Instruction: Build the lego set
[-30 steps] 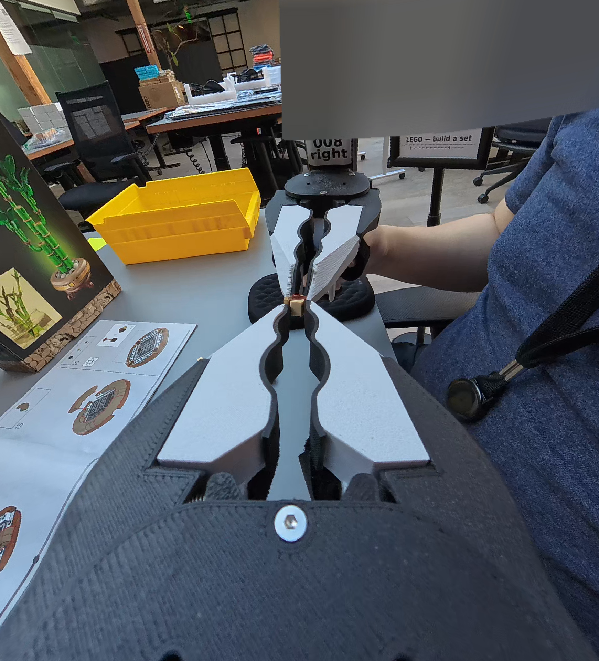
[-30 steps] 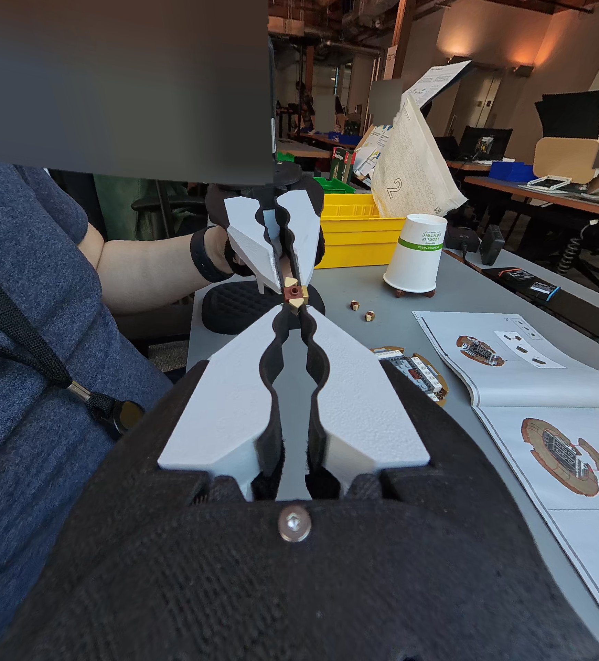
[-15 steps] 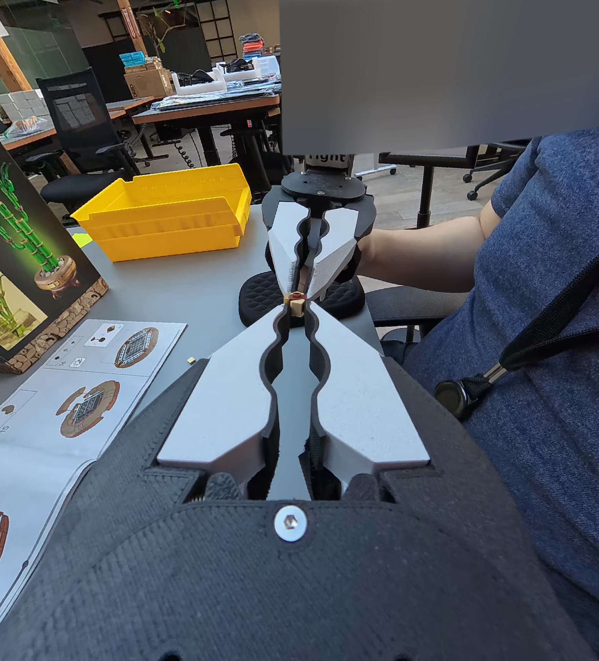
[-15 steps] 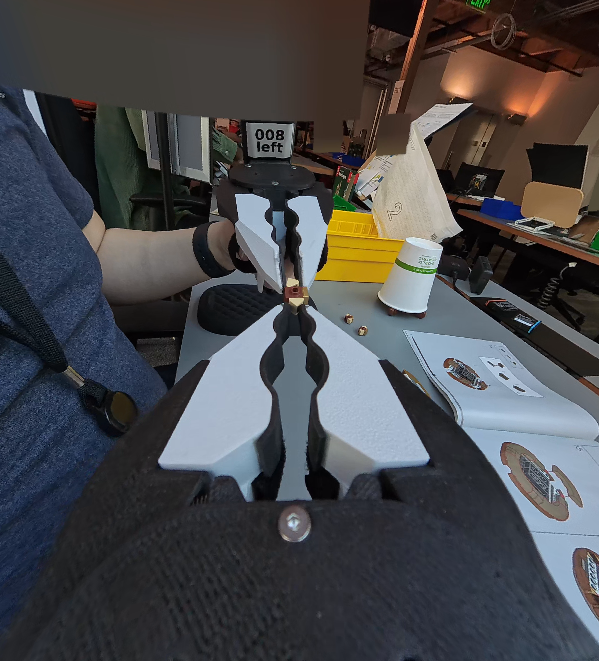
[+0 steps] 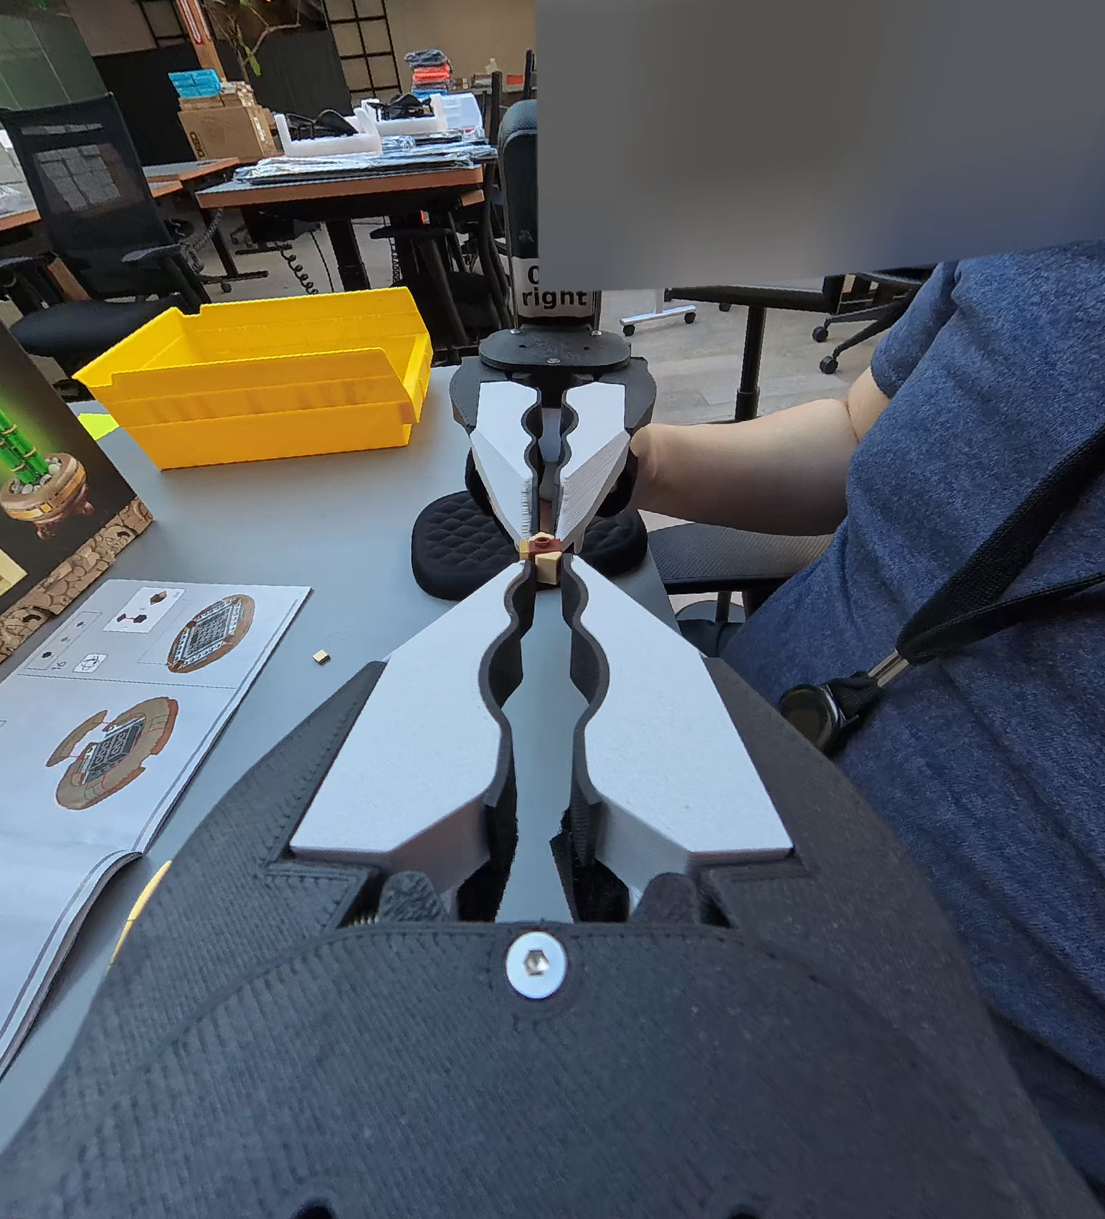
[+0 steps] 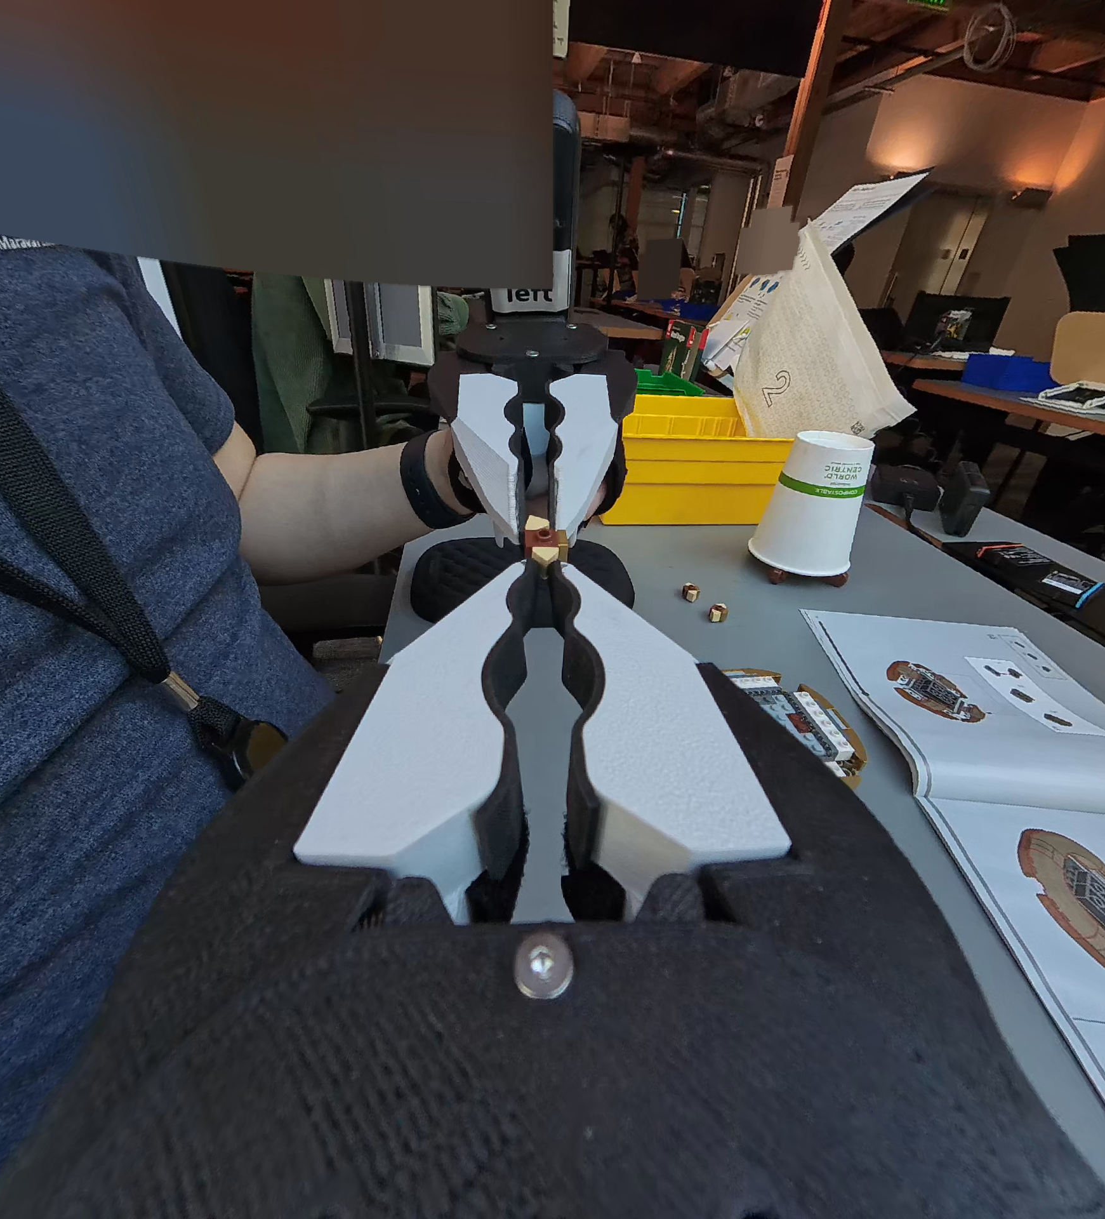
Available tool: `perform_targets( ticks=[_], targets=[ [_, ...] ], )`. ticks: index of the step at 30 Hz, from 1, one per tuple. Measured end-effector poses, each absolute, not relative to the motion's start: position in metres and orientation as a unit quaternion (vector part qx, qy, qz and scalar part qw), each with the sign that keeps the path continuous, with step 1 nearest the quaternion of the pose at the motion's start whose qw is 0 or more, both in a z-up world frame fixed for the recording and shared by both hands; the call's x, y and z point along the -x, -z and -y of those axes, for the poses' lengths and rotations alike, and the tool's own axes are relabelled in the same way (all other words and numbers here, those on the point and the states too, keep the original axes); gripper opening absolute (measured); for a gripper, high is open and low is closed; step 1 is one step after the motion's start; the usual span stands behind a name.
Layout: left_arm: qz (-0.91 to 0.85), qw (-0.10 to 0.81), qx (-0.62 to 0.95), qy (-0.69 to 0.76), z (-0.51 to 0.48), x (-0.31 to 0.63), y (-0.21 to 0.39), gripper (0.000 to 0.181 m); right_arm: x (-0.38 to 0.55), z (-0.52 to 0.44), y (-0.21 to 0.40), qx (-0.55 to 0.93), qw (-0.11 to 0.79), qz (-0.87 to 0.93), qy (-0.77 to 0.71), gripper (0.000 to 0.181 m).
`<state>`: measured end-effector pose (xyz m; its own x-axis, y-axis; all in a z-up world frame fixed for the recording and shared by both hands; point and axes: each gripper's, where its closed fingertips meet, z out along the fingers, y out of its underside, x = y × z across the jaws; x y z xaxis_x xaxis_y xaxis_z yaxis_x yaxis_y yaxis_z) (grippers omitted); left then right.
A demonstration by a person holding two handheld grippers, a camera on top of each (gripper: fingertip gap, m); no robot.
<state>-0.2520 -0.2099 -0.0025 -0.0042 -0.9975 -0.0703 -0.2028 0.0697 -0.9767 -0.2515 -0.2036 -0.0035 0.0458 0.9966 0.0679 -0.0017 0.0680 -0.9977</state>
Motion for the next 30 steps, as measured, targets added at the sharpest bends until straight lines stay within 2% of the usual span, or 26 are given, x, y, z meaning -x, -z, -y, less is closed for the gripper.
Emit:
perform_targets(
  ticks=[5,12,18,24,27,30],
  targets=[
    [-0.572,0.449,0.555,0.404,0.202,0.26,0.023,0.005,0.252,0.186,0.036,0.557,0.487,0.517,-0.43,0.002],
    [-0.556,0.432,0.582,0.407,0.199,0.277,0.041,0.006,0.248,0.177,0.13,0.659,0.351,0.601,-0.285,0.001],
    [-0.551,0.439,0.582,0.406,0.197,0.284,0.04,0.005,0.249,0.178,0.153,0.669,0.309,0.625,-0.258,0.001],
    [-0.557,0.442,0.575,0.406,0.198,0.284,0.039,0.005,0.249,0.178,0.153,0.668,0.307,0.624,-0.264,0.001],
    [-0.544,0.428,0.58,0.429,0.2,0.284,0.037,0.005,0.25,0.178,0.134,0.64,0.363,0.628,-0.252,0.016],
    [-0.53,0.405,0.578,0.469,0.206,0.282,0.035,0.006,0.25,0.183,0.11,0.608,0.411,0.637,-0.235,0.018]
  ],
)
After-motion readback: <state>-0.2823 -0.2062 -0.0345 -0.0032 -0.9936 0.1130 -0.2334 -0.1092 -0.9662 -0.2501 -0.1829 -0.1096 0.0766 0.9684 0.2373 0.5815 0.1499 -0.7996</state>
